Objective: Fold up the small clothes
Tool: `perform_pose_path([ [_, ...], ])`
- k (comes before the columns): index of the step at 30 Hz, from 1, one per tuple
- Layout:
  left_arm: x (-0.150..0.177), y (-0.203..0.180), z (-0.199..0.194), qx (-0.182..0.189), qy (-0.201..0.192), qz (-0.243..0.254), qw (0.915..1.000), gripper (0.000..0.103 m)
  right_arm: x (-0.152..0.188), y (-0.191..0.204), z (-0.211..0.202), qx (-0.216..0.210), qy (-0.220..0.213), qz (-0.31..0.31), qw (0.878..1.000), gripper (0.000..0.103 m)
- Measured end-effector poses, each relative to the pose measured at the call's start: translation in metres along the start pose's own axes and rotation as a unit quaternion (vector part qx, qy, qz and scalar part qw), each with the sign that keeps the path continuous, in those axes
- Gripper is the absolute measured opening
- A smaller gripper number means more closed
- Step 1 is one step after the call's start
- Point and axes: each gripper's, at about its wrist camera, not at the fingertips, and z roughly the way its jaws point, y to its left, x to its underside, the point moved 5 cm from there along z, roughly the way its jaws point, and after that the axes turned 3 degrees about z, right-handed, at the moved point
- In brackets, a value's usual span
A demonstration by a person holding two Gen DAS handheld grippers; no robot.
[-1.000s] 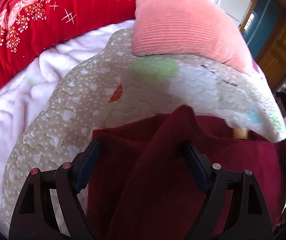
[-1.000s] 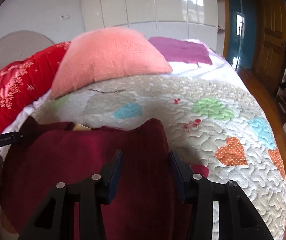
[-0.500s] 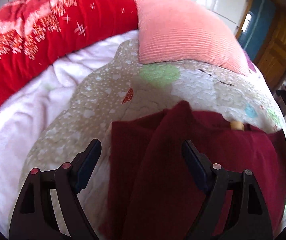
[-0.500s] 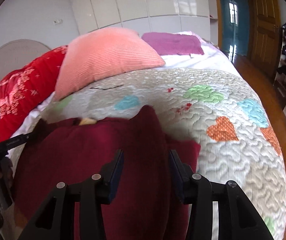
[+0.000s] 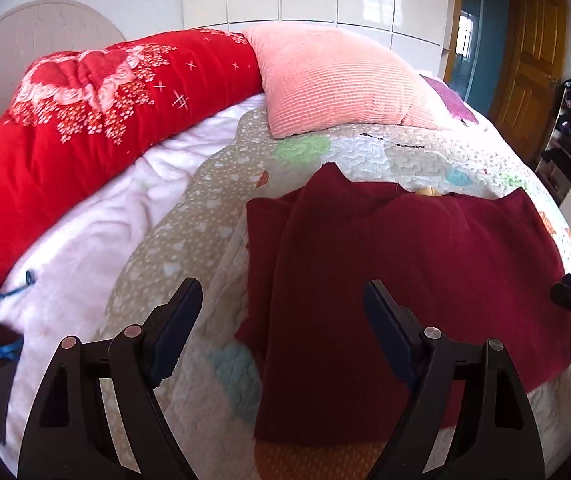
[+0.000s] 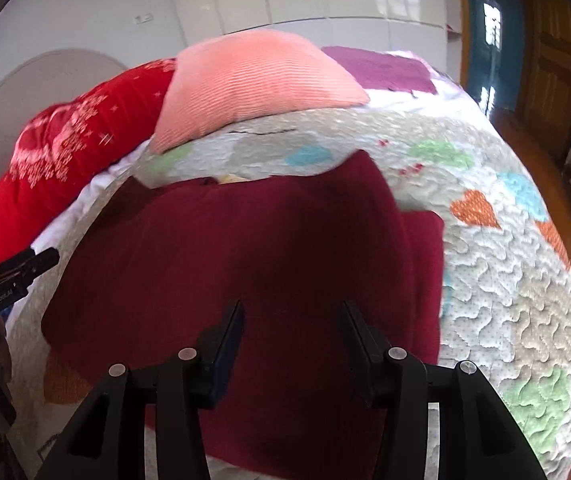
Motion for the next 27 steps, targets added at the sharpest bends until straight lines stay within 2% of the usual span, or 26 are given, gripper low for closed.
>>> perform_pose_path([
  [5,0.013,0.004,-0.003,0.004,0.006,-0.014,0.9999,0.083,0.014,0.025,0.005,-0.024,0.009,-0.015,1.0,0.048],
  [10,0.026,0.006,0.0,0.008,0.018,-0.018,0.9997,0.083,0.031,0.022,0.029,-0.018,0.035,0.0,0.999,0.048],
  [14,0.036,0.017,0.006,0.013,0.02,-0.036,0.9991,0.083,0.027,0.029,0.023,-0.026,0.035,0.004,0.999,0.048],
  [20,0.047,0.025,0.023,0.036,0.03,-0.058,0.9972,0.083,-0.018,0.084,0.024,-0.095,0.013,-0.005,0.995,0.049],
  [24,0.044,0.03,0.027,0.059,0.039,-0.066,0.9953,0.083,-0.052,0.136,0.054,-0.131,0.02,-0.017,0.991,0.056],
  [27,0.043,0.036,0.031,0.06,0.042,-0.074,0.9945,0.083,-0.076,0.173,0.088,-0.151,0.041,-0.011,0.988,0.057],
])
